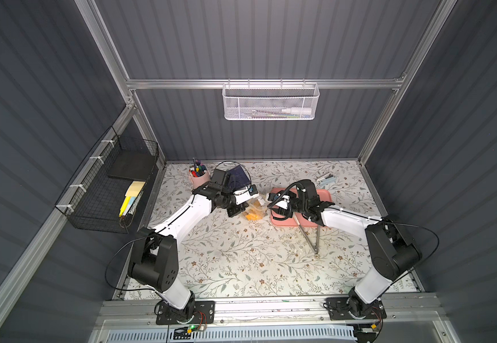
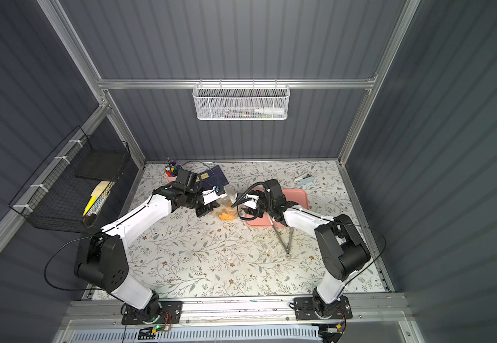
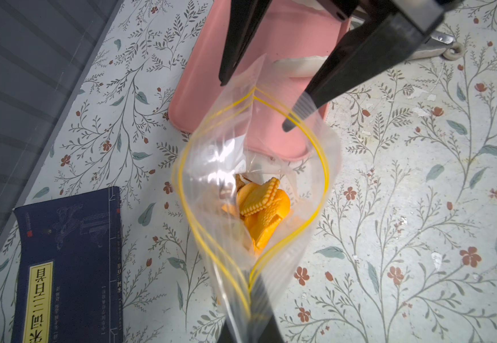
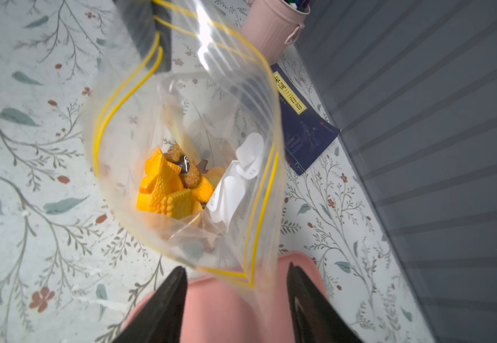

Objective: Put the cookies into a resealable bag to prevent moisture
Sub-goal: Adjust the ziploc bag at the center of the board.

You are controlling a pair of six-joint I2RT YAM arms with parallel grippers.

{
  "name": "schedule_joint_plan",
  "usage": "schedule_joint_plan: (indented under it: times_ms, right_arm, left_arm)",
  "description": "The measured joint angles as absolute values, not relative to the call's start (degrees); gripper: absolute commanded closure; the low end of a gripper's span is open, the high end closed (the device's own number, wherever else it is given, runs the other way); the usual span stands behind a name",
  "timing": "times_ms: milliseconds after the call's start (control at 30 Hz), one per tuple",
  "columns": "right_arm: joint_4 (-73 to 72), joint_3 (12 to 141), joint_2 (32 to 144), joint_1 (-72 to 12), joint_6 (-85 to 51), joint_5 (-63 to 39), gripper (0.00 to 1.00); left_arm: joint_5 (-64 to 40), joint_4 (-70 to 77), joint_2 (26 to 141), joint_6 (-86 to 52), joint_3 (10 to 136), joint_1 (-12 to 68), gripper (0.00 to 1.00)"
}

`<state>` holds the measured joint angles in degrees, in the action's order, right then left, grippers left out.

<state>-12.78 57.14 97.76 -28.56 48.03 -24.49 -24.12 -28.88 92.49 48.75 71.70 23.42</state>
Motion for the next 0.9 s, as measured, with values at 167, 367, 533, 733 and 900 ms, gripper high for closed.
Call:
schedule_joint_plan:
  times_ms: [167, 367, 533, 733, 900]
  right_arm:
    - [-14.06, 58.0, 98.35, -28.67, 48.07, -25.08, 0.87]
    - [-8.91, 58.24, 93.69, -28.67, 49.47, -25.91, 1.0]
    - [1.02, 60.69, 88.9, -28.67, 51.83, -25.63, 1.0]
    - [21.17, 69.36, 84.2, -29.36, 54.72, -23.92, 1.0]
    - [30.06, 72.47, 81.41, -31.09, 55.09, -23.62, 1.0]
  left_arm:
    - [-24.05, -29.41, 92.9, 48.73, 72.38, 23.4, 1.0]
    - [-23.42, -31.33, 93.12, 48.73, 74.17, 23.03, 1.0]
    - [-22.28, -32.01, 92.84, 48.73, 74.96, 22.48, 1.0]
    - [-21.21, -35.92, 90.45, 49.19, 77.97, 22.57, 1.0]
    - [-21.78, -38.26, 85.21, 49.36, 78.43, 23.11, 0.99]
